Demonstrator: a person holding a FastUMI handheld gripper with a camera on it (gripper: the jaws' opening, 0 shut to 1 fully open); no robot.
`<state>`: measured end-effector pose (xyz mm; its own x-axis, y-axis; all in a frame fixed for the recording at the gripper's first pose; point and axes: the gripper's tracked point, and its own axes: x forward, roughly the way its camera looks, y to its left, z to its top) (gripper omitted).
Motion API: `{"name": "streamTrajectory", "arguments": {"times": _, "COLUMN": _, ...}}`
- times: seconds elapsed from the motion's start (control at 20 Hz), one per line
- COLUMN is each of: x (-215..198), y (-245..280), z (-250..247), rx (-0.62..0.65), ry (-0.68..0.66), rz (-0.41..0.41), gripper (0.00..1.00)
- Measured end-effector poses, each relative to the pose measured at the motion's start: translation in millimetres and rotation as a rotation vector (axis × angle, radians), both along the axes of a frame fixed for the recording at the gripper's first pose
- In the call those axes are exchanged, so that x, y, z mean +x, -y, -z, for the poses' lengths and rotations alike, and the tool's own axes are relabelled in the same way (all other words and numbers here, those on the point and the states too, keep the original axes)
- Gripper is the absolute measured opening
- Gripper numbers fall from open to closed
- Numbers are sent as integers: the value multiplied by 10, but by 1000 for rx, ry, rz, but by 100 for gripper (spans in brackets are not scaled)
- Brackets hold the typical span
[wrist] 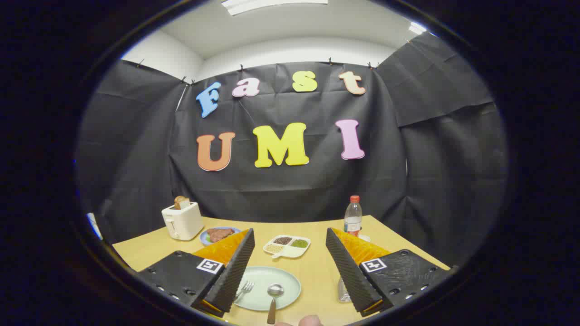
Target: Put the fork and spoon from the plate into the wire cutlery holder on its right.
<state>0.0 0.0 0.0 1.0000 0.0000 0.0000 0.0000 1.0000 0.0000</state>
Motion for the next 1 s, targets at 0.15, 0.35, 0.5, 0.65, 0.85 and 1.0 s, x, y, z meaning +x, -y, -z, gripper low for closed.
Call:
{"name": "streamTrajectory", "arguments": {"times": 0.15, "x": 7, "y": 4, "z": 23, "rx": -2, "ry": -9, "rz": 11, "gripper": 95}}
{"name": "streamTrajectory", "arguments": {"times": 0.35, "x": -1, "y": -3, "z": 37, "rx": -7, "ry": -12, "rz": 15, "gripper": 95}}
{"name": "streamTrajectory", "arguments": {"times": 0.5, "x": -6, "y": -20, "z": 47, "rx": -9, "ry": -11, "rz": 14, "gripper": 95}}
{"name": "streamTrajectory", "arguments": {"times": 0.65, "x": -10, "y": -16, "z": 95, "rx": -15, "ry": -25, "rz": 15, "gripper": 95}}
{"name": "streamTrajectory", "arguments": {"times": 0.85, "x": -18, "y": -25, "z": 130, "rx": -18, "ry": -42, "rz": 13, "gripper": 95}}
{"name": "streamTrajectory", "arguments": {"times": 1.0, "x": -55, "y": -19, "z": 114, "rx": -56, "ry": -44, "rz": 13, "gripper": 95}}
